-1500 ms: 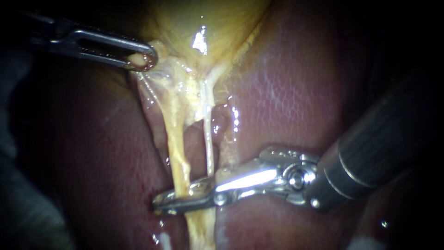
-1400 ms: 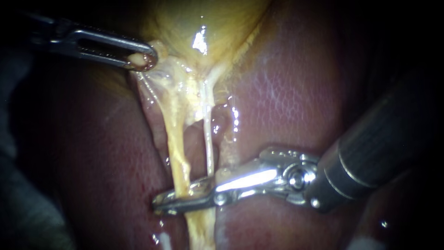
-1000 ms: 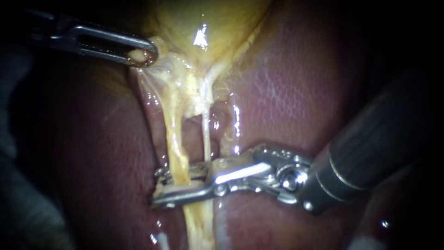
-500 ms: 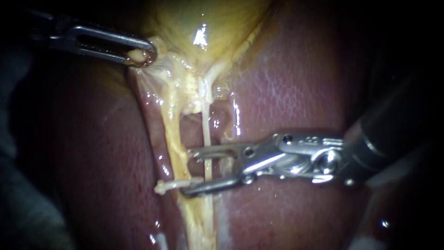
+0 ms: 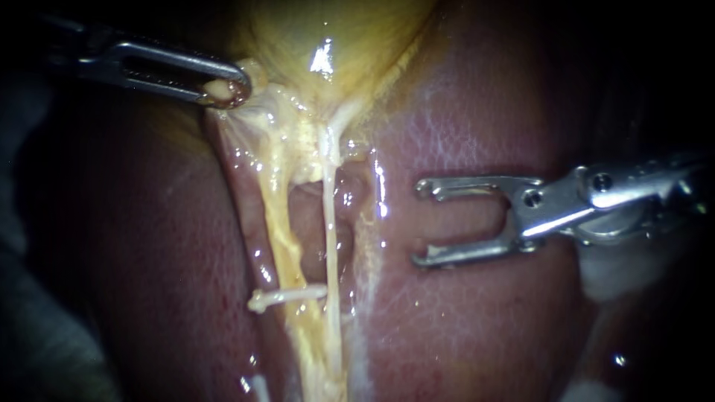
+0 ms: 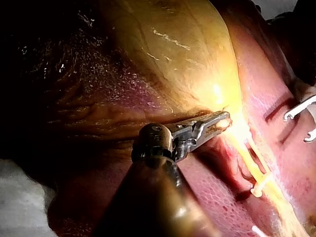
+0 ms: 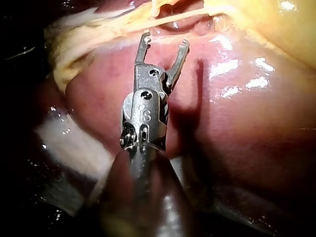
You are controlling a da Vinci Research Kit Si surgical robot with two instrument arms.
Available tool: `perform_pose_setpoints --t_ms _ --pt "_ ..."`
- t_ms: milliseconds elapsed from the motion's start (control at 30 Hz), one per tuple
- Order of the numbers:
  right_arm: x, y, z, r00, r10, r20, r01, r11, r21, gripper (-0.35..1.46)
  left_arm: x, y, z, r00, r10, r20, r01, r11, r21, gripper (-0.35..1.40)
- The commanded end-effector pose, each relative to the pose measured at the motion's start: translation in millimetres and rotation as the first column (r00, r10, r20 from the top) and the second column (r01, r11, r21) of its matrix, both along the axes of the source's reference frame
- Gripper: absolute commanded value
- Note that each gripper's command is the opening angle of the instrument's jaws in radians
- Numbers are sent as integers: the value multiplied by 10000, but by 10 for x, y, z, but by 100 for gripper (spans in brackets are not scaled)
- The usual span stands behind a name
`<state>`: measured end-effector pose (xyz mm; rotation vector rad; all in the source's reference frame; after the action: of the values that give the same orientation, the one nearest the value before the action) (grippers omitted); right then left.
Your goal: Going back first clip left tube
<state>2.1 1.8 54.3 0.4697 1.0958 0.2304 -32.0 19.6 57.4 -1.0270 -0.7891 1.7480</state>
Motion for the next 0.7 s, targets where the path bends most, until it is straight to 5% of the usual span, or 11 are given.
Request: perform_pose_setpoints --t_ms 33,233,700 --pt "-1 0 -1 9999 -125 39 125 9999 -50 50 0 0 0 10000 0 0 0 10000 0 -35" --pt "-2 -2 -6 9991 -391 188 394 9991 -179 50 -4 -4 6 10000 -28 -29 28 10000 -48 -35" --pt "-7 1 -10 9986 -509 118 513 9980 -356 50 -37 -21 58 9998 198 -24 -199 9995 -227 -35"
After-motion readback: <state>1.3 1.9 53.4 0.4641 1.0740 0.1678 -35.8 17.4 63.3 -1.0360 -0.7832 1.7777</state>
